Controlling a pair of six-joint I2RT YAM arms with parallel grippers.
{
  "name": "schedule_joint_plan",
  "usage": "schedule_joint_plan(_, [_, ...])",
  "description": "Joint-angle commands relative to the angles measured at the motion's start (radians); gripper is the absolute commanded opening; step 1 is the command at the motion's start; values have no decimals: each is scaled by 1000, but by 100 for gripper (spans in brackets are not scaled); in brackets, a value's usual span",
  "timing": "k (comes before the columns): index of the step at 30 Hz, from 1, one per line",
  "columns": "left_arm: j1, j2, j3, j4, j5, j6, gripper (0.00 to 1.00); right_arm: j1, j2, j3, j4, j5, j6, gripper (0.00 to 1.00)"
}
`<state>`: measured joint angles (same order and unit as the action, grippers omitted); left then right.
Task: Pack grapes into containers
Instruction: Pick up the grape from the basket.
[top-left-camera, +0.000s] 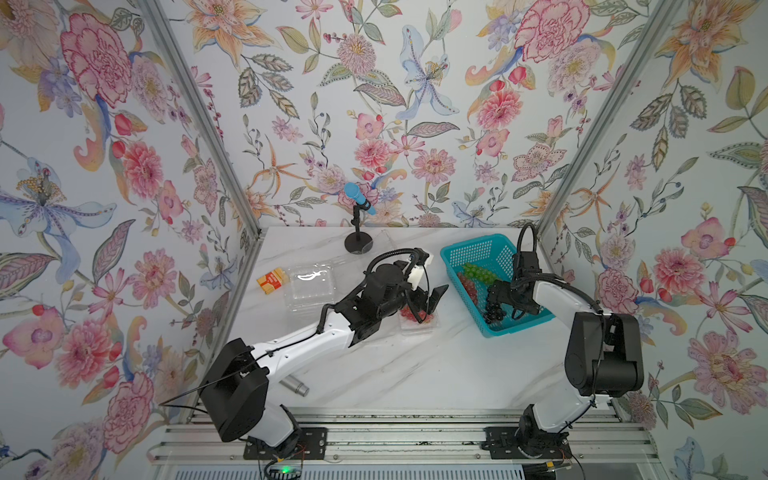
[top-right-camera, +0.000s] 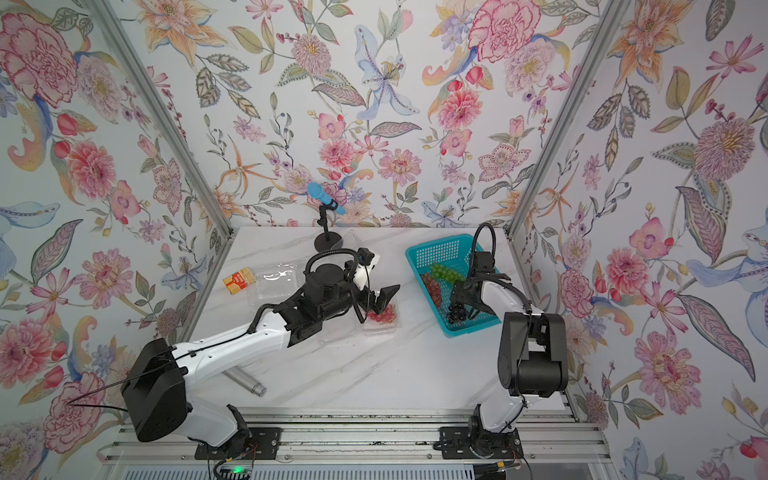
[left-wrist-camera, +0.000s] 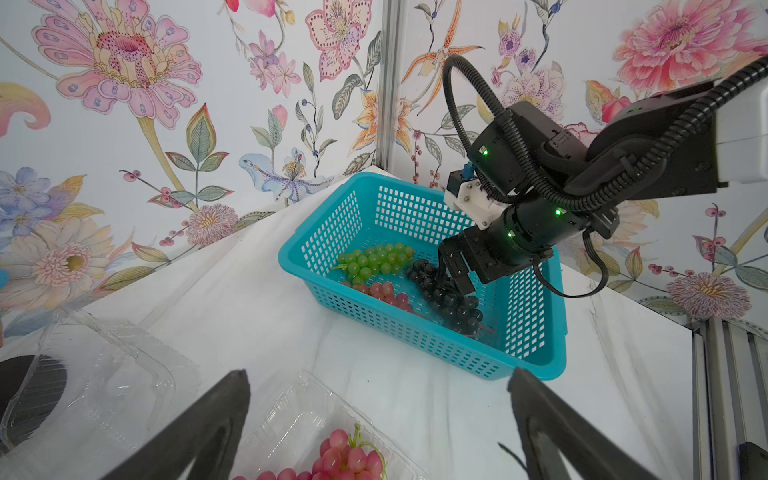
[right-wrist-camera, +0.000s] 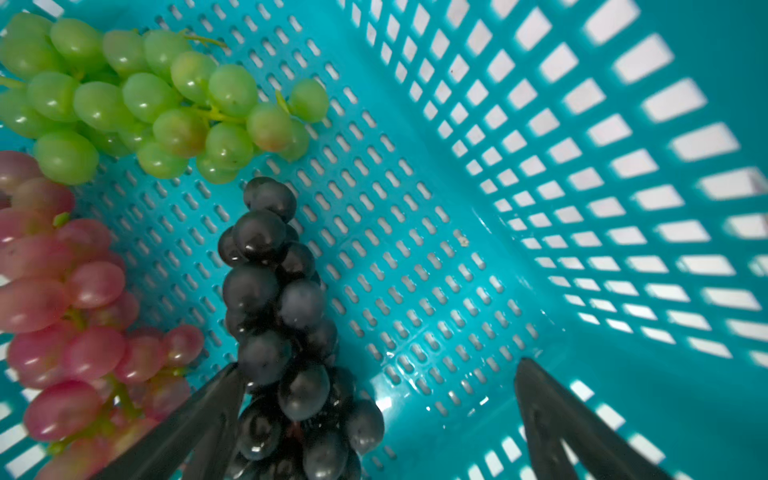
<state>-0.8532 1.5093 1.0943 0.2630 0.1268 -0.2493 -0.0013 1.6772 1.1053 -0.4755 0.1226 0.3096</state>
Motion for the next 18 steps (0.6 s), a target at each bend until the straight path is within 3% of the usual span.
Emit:
schedule_joint_plan(1, [-14,4,26,-6,-4,18,100,3,-59,25,2,-47,-6,100])
schedule_joint_plan(7, [-14,-7,1,6,-10,18,100,18,-99,37,-37,-127,5,100])
schedule_joint_plan(12, [-14,-14,-22,15,-10,25,100,76,-79,10,-61,-124,-14,100])
schedule_joint_plan(18, [-14,-26,-31,12,-15,33,100,68,-39,-40,-44,-125,-14,100])
